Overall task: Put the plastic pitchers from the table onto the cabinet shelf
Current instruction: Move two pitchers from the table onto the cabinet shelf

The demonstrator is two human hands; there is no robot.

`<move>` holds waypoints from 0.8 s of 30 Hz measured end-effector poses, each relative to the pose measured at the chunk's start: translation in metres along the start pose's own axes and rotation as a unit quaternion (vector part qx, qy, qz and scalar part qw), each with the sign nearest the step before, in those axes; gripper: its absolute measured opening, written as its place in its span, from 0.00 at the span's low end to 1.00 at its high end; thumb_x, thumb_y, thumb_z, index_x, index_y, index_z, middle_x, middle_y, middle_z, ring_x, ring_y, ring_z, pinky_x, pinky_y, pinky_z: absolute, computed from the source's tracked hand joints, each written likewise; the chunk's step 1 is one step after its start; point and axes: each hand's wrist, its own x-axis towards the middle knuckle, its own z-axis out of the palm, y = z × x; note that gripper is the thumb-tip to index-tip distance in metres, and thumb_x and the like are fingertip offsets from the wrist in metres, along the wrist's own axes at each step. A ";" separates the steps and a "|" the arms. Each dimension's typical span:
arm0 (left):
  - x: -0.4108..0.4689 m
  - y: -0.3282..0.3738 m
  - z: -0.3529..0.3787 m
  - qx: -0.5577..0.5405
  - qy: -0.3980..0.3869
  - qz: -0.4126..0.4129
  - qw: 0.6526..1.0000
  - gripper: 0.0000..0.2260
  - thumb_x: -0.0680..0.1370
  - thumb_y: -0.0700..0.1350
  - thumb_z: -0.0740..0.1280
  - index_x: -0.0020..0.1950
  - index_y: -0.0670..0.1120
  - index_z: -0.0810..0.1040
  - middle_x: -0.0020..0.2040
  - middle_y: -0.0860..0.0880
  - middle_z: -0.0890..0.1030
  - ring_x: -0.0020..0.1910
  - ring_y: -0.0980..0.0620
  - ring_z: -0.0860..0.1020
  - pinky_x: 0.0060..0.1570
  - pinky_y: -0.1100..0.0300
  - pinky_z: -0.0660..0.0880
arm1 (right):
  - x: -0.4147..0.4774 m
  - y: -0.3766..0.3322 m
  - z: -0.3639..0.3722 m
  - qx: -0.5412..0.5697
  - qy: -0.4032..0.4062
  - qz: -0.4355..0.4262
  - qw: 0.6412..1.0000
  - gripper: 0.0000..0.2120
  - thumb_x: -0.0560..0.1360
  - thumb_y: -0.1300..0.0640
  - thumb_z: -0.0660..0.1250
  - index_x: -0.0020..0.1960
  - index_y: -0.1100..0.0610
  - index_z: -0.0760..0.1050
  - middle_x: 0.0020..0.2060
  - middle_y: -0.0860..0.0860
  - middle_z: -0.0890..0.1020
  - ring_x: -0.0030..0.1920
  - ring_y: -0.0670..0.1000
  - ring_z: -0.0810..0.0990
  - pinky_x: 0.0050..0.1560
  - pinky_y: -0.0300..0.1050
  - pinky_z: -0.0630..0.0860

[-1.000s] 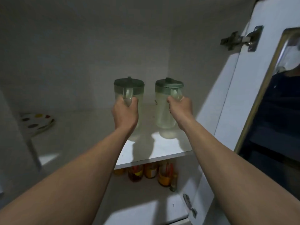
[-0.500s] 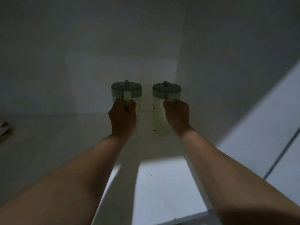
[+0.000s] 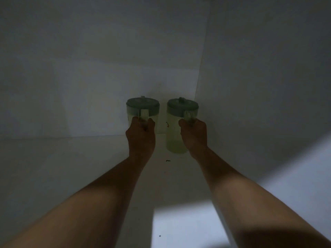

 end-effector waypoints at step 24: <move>-0.027 0.062 -0.057 0.236 -0.055 -0.046 0.969 0.41 0.70 0.69 0.67 0.72 0.44 0.60 0.65 0.38 0.70 0.65 0.36 0.68 0.60 0.44 0.68 | -0.078 -0.078 -0.051 -0.286 -0.014 -0.047 0.957 0.39 0.75 0.47 0.71 0.77 0.56 0.54 0.69 0.59 0.66 0.70 0.62 0.66 0.67 0.62 0.71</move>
